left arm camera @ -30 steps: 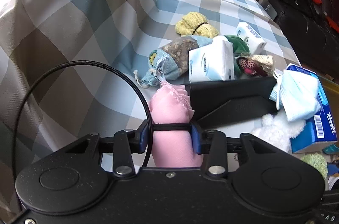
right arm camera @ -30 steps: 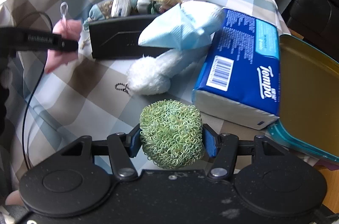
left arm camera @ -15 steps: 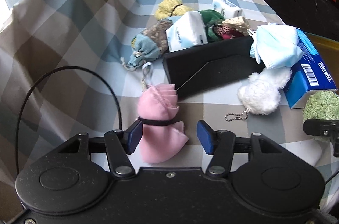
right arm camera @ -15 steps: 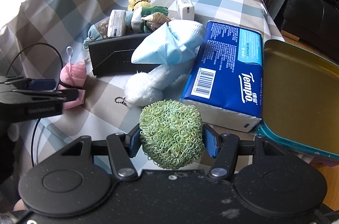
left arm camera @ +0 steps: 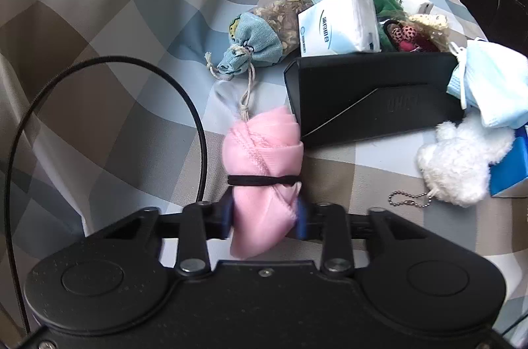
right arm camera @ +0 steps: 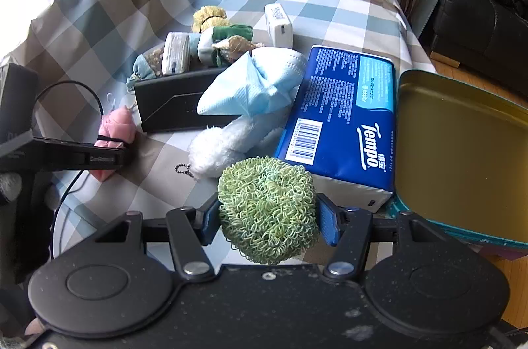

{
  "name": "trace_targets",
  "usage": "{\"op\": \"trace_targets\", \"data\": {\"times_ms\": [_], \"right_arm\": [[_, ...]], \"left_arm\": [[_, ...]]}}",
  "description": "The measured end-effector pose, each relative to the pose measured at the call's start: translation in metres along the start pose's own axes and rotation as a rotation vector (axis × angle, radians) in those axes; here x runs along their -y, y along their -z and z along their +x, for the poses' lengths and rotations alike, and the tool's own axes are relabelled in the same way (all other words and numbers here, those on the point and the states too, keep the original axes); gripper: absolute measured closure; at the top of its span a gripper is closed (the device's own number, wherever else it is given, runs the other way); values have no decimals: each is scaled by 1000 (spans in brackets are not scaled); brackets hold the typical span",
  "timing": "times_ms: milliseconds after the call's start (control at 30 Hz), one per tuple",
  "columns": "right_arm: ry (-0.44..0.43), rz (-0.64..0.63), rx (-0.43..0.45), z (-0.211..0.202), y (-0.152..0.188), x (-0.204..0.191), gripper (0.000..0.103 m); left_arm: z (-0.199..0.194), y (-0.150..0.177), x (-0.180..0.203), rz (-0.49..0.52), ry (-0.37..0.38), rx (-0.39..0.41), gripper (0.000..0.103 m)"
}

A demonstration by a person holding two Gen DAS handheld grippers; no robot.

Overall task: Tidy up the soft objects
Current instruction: 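Carry the pink pouch and green scrubber into the gold tray and release both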

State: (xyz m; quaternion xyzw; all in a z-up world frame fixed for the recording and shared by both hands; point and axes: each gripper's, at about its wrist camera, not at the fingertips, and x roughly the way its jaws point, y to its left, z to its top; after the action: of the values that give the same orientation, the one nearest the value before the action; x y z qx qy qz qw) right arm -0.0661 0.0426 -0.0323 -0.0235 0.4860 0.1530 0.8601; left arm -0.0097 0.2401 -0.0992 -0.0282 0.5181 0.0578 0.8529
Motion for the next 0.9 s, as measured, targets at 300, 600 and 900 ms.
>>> {"op": "trace_targets", "data": {"times_ms": [300, 600, 900], "right_arm": [[11, 91, 79, -19, -6, 22, 45], [59, 243, 177, -43, -11, 65, 45], [240, 456, 262, -78, -21, 142, 45]], "left_arm": [[-57, -16, 10, 14, 50, 99, 71], [-105, -49, 67, 128, 150, 204, 70], [-124, -64, 147, 274, 250, 236, 70]]}}
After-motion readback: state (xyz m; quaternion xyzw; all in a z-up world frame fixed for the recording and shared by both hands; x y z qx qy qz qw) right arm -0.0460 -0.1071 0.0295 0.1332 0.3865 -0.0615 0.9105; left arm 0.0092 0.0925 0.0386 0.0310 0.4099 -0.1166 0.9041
